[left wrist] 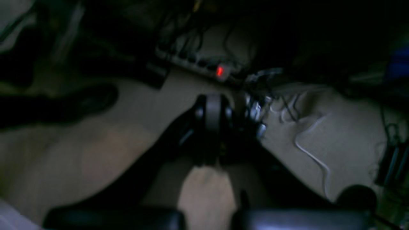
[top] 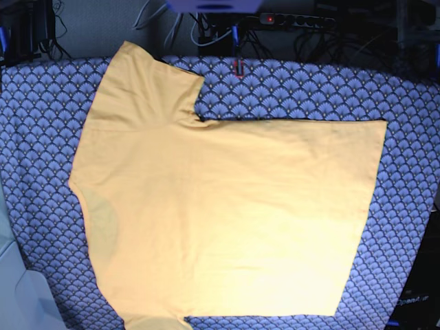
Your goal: Fold the T-shirt properly
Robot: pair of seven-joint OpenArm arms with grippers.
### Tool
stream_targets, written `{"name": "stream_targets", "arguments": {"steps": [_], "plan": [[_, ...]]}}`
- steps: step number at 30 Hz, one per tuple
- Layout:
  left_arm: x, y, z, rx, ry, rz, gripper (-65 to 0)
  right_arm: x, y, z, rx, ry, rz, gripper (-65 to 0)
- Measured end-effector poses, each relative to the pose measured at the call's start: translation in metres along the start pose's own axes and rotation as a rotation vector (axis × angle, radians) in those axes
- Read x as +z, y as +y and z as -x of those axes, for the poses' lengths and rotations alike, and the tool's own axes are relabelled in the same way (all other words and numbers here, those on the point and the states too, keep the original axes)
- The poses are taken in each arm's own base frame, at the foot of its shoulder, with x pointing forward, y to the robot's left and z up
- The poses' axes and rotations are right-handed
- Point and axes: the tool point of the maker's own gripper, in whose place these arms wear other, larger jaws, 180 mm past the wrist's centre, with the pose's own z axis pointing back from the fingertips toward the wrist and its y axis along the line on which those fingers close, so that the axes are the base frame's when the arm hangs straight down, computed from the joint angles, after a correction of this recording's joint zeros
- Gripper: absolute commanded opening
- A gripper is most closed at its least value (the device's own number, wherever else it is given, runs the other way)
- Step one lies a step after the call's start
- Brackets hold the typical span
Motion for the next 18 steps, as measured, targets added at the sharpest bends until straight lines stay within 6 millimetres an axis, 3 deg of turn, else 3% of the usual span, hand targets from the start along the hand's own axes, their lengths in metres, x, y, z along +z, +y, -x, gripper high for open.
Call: {"name": "stream_targets", "arguments": {"steps": [2,5,9,13,16,18], "plan": [[-0.001,-0.002,-0.005,0.049,-0.028,0.005,-65.0,0.004,-0.001,-0.021,0.005,-0.08,-0.006,-65.0],[-0.005,-0.01,-0.024,0.144,-0.135,0.014,-65.0,0.024,-0.004,-0.059,0.015,-0.204,-0.011,-65.0],[0.021,-0.026,-0.041,0.219,-0.212,0.064,-65.0,0.045,-0.021,-0.123,0.038,-0.358,0.043,-65.0],[0.053,-0.033,-0.084,0.22,-0.324,0.115,-65.0,0.034,-0.018,-0.187,0.04,-0.453,0.065,-65.0],[0.058,-0.063,-0.13,0.244,-0.422,0.232,-65.0,0.025,-0.023,-0.231,0.036,-0.504,0.082,-65.0],[0.057,-0.083,-0.154,0.23,-0.429,0.304,-65.0,0.011,-0.023,-0.249,0.039,-0.48,0.08,-65.0]]}}
